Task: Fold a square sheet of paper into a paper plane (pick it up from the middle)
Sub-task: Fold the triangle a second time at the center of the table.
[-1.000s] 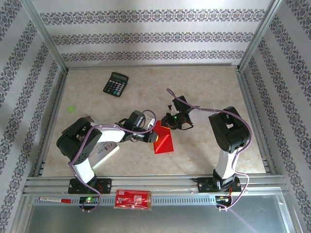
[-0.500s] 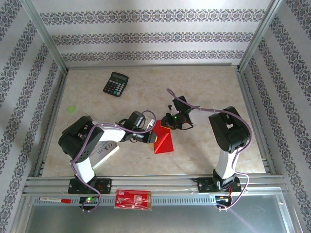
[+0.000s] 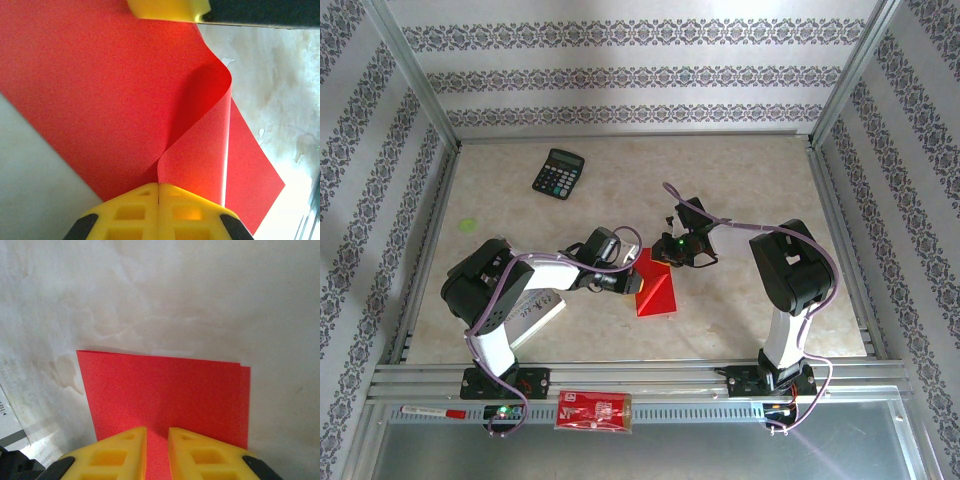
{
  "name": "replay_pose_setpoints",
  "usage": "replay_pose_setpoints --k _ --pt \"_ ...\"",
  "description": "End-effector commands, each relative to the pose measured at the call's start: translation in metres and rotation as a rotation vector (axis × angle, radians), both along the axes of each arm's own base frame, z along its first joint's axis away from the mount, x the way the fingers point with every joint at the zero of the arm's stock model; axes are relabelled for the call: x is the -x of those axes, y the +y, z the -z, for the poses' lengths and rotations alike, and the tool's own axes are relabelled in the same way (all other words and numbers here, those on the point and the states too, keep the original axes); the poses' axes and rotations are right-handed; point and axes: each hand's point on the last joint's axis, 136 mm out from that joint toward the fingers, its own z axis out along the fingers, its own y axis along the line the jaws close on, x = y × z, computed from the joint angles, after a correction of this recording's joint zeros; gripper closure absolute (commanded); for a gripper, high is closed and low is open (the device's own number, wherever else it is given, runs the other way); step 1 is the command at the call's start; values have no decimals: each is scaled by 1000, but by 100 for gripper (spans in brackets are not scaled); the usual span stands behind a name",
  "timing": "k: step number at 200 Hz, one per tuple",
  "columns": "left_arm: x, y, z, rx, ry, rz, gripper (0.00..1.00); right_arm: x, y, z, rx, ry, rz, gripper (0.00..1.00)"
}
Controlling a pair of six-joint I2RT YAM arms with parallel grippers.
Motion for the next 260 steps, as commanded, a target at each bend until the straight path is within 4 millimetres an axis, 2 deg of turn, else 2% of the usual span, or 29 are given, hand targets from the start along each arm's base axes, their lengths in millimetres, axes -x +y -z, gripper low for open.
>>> replay_pose_setpoints --k 1,111,194,260 --pt "-3 12 13 -76 12 -11 100 15 -13 23 64 67 8 78" --pt "0 15 24 -142 38 -8 100 15 -11 21 61 64 5 76" --pt "-10 3 5 -96 14 -11 100 19 -13 26 71 73 3 77" --pt "-10 -2 4 -77 30 1 100 20 -14 28 74 75 3 77"
